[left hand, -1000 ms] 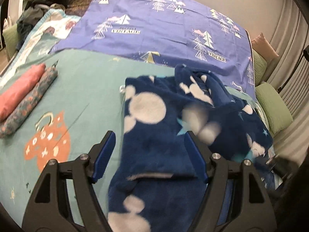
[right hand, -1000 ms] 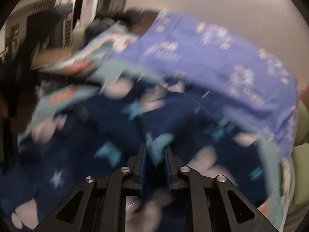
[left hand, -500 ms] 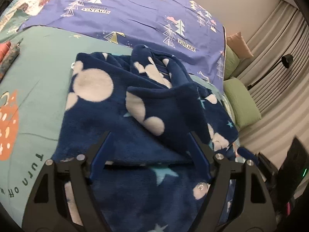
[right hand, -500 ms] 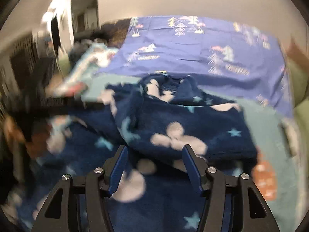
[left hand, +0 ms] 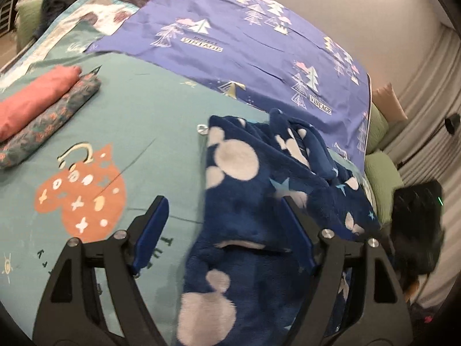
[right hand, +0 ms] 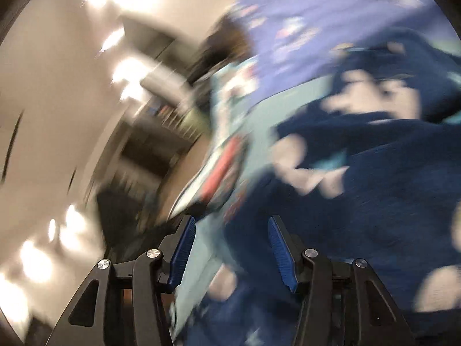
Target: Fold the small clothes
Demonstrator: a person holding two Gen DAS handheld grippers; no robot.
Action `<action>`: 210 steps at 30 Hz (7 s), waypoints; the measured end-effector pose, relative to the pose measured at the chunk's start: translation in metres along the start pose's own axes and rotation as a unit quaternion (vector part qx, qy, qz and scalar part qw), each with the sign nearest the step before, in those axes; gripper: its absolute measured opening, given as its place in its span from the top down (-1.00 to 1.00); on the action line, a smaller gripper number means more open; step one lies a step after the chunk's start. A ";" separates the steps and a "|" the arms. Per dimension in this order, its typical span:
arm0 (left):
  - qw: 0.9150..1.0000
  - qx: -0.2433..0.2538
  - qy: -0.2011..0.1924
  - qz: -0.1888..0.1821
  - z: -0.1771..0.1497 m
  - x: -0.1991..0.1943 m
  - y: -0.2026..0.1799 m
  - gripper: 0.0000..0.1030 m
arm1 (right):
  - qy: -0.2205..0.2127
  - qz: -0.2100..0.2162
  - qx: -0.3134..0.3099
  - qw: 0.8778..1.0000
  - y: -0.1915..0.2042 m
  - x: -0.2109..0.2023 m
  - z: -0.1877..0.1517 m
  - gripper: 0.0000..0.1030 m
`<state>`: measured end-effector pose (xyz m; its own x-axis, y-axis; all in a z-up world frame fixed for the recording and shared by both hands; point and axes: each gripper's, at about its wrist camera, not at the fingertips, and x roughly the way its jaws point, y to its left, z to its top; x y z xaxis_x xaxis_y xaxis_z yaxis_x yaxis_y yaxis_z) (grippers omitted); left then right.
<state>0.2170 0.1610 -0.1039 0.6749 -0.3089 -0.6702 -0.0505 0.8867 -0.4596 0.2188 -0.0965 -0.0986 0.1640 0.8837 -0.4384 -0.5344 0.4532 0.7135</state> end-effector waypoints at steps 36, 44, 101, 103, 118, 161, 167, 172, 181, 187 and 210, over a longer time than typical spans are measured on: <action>0.971 0.235 -0.037 0.023 0.007 0.011 -0.137 0.81 | -0.130 -0.455 0.036 0.880 -0.059 -0.189 -0.069 -0.08; 0.956 0.274 -0.066 0.078 0.065 0.012 -0.142 0.74 | -0.099 -0.498 0.016 0.861 -0.066 -0.174 -0.066 -0.10; 0.945 0.326 -0.005 -0.002 -0.161 -0.110 -0.087 -0.34 | -0.076 -0.363 -0.068 0.926 0.117 -0.141 -0.241 0.26; 0.945 0.321 0.029 -0.050 -0.184 -0.113 -0.098 -0.34 | -0.076 -0.350 -0.090 0.929 0.134 -0.136 -0.258 0.23; 0.914 0.391 0.101 -0.040 -0.293 -0.104 -0.122 0.14 | -0.120 -0.388 -0.117 0.906 0.160 -0.127 -0.335 -0.37; 0.911 0.300 0.188 -0.211 -0.263 -0.132 -0.120 0.15 | -0.122 -0.173 0.034 0.977 0.106 -0.141 -0.295 -0.07; 0.931 0.280 0.158 -0.172 -0.251 -0.154 -0.091 0.01 | -0.058 -0.124 0.059 0.989 0.094 -0.092 -0.282 -0.14; 0.955 0.262 0.095 -0.107 -0.230 -0.178 -0.052 -0.12 | -0.050 -0.100 0.050 0.993 0.108 -0.086 -0.282 0.89; 0.972 0.202 0.121 0.020 -0.225 -0.138 0.016 -0.16 | -0.023 -0.297 0.018 0.955 0.104 -0.106 -0.307 0.78; 0.977 0.176 0.118 -0.031 -0.222 -0.147 0.022 -0.17 | -0.109 -0.285 0.022 0.952 0.121 -0.169 -0.317 -0.01; 0.985 0.135 0.102 -0.026 -0.243 -0.171 0.034 0.76 | -0.163 -0.305 0.178 0.921 0.045 -0.229 -0.334 -0.21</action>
<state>-0.0791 0.1602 -0.1468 0.5082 -0.3947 -0.7655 0.1966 0.9185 -0.3431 -0.1197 -0.3179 -0.1481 0.6152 0.4146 -0.6706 0.0362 0.8349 0.5493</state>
